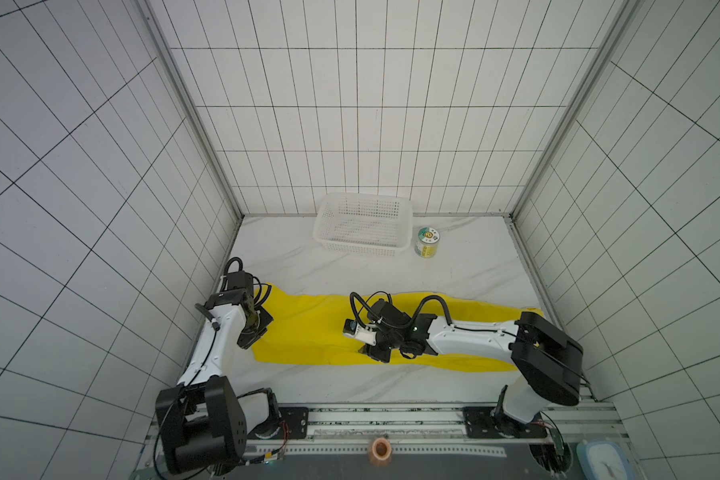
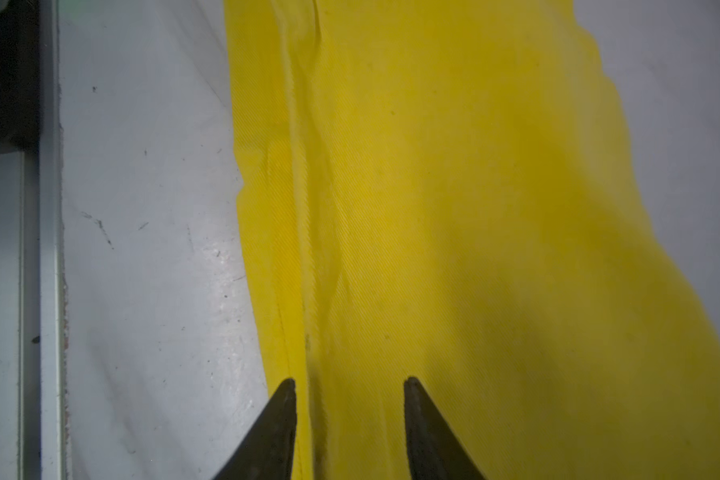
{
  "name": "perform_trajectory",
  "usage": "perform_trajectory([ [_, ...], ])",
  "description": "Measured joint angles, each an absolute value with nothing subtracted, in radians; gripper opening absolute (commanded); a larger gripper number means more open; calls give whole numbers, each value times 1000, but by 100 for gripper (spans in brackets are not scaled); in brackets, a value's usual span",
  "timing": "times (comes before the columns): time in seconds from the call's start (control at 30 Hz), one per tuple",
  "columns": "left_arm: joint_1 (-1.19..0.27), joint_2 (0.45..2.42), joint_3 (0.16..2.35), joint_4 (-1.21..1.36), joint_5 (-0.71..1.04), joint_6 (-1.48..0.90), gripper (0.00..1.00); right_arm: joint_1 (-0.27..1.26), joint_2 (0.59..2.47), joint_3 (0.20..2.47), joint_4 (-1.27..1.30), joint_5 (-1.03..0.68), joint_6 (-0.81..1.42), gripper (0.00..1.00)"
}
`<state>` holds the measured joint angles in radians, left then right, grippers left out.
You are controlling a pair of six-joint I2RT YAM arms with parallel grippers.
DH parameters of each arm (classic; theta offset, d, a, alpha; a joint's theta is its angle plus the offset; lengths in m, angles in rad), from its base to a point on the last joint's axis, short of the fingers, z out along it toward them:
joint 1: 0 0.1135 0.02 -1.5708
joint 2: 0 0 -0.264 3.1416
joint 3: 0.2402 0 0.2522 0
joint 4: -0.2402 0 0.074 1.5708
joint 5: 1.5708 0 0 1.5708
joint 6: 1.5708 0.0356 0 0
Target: Fold and stack the trousers
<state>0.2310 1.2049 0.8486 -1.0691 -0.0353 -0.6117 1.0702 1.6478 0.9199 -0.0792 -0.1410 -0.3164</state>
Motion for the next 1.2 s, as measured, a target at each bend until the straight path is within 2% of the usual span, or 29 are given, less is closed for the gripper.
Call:
perform_trajectory([
  [0.47, 231, 1208, 899, -1077, -48, -610, 0, 1087, 1727, 921, -58, -152, -354, 37],
  [0.73, 226, 1207, 932, -1095, -54, -611, 0, 1098, 1726, 922, -51, -123, -336, 0],
  [0.97, 200, 1187, 953, -1132, -82, -624, 0, 1098, 1618, 922, -65, -107, -300, 0],
  [1.2, 197, 1082, 958, -1163, -115, -637, 0, 1099, 1513, 919, -83, -135, -282, 1],
])
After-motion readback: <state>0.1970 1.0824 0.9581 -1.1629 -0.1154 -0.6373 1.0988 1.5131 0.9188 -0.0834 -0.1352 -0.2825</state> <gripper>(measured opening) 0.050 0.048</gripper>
